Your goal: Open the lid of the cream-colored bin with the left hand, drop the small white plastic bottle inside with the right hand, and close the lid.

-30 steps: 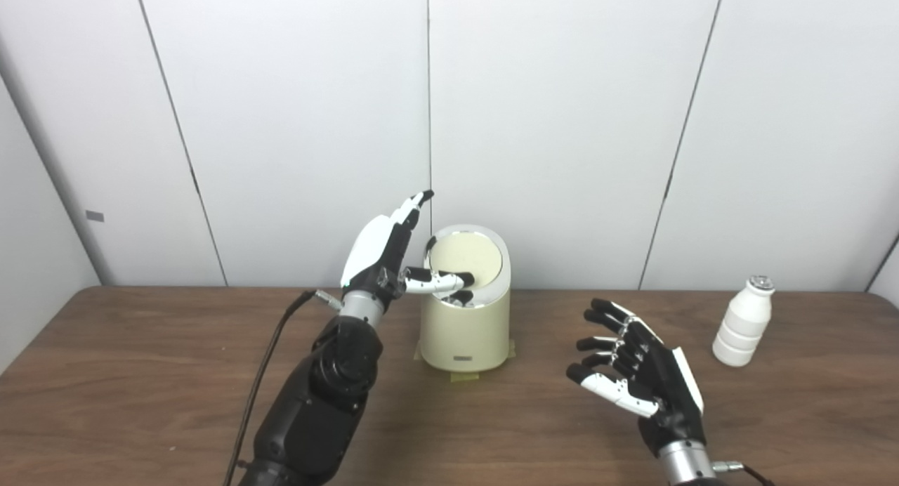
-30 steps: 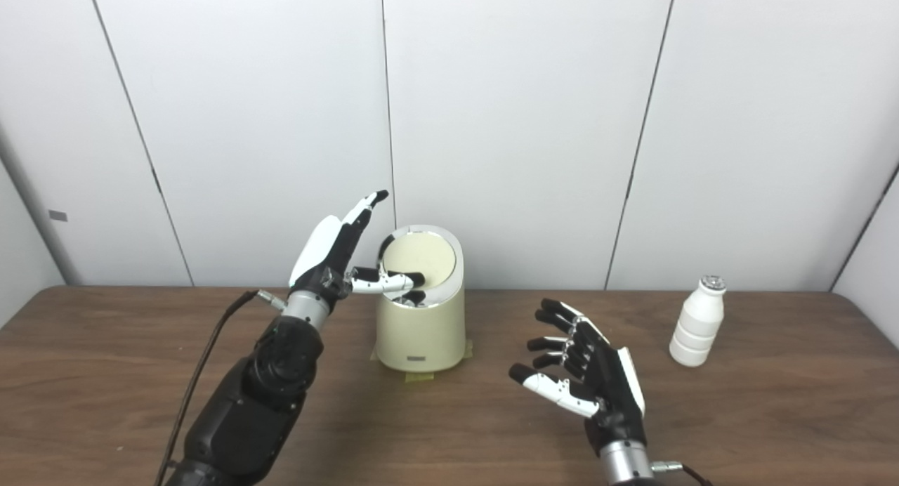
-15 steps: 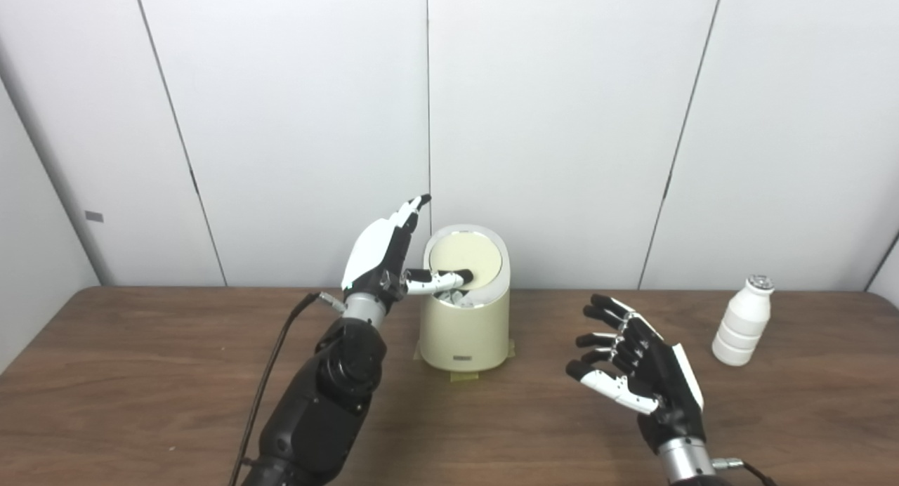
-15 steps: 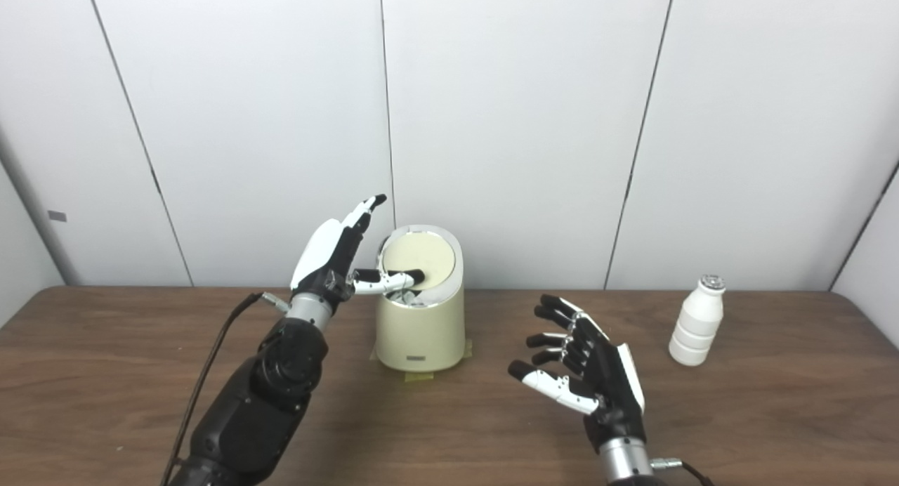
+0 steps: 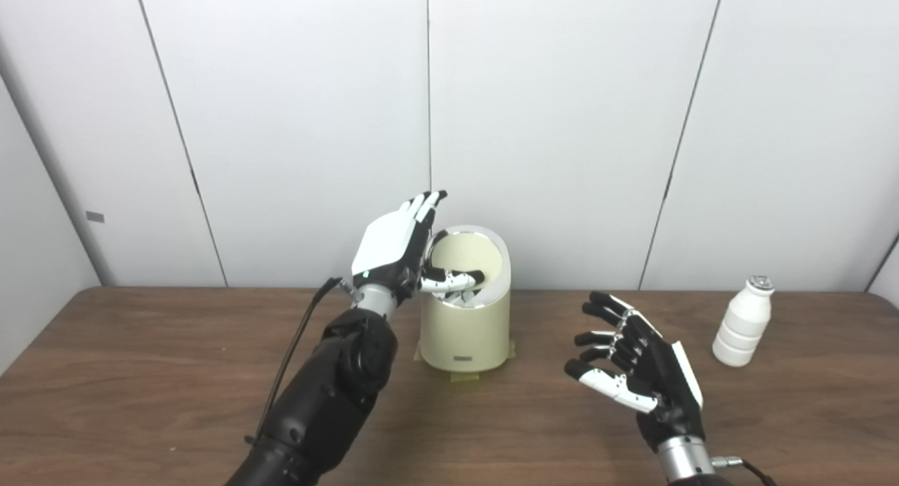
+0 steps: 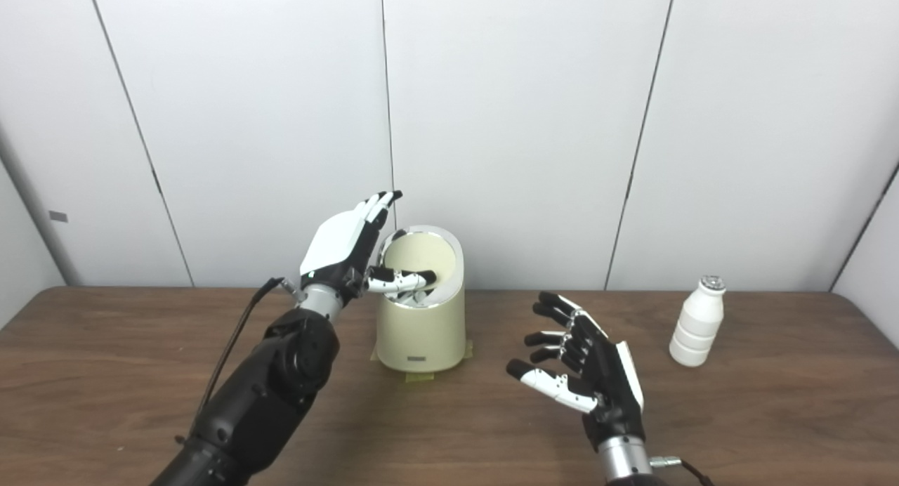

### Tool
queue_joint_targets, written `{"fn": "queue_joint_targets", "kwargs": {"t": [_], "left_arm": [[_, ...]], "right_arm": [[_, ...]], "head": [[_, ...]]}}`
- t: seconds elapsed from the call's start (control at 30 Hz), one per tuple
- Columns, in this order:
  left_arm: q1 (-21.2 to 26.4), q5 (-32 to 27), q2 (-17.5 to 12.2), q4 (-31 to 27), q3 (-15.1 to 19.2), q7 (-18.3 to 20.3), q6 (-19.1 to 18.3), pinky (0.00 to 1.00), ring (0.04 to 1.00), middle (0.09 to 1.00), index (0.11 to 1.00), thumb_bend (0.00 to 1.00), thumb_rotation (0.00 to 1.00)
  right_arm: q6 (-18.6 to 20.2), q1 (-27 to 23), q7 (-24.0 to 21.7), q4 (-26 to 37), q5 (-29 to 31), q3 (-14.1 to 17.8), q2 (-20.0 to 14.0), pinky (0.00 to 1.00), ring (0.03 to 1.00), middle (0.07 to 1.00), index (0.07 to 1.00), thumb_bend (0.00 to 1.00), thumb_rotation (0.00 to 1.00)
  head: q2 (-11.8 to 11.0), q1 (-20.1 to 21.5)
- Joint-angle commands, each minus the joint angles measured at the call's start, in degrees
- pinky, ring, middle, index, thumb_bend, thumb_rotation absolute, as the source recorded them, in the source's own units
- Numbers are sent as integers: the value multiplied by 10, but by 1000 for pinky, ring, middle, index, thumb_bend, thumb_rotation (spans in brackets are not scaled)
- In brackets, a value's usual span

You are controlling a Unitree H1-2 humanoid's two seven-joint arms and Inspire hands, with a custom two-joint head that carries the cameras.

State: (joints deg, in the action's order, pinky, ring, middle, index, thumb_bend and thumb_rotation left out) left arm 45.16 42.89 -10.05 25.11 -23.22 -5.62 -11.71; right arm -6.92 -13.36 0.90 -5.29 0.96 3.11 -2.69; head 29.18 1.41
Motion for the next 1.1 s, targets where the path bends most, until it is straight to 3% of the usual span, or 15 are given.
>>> {"fn": "queue_joint_targets", "kwargs": {"t": [0.0, 0.3, 0.53, 1.07], "left_arm": [[25, 44, -13, -14, -21, 25, -25, 854, 1000, 1000, 1000, 826, 34], [22, 103, -37, -24, -62, 58, -42, 798, 985, 1000, 1000, 856, 7], [17, 114, -45, -31, -67, 92, -55, 808, 998, 1000, 1000, 831, 1], [18, 124, -52, -36, -46, 77, -57, 822, 994, 1000, 1000, 778, 12]], "right_arm": [[-17, -23, -3, 13, 8, 0, 0, 479, 587, 768, 771, 799, 241], [-19, -23, -2, 12, 3, 0, -1, 482, 590, 767, 774, 803, 255], [-19, -25, -1, 8, 0, 1, -4, 486, 589, 766, 773, 816, 274], [-9, -25, 1, 14, -1, 0, -2, 484, 589, 768, 774, 820, 259]], "head": [[1, 0], [2, -1], [3, -1], [4, -5]]}}
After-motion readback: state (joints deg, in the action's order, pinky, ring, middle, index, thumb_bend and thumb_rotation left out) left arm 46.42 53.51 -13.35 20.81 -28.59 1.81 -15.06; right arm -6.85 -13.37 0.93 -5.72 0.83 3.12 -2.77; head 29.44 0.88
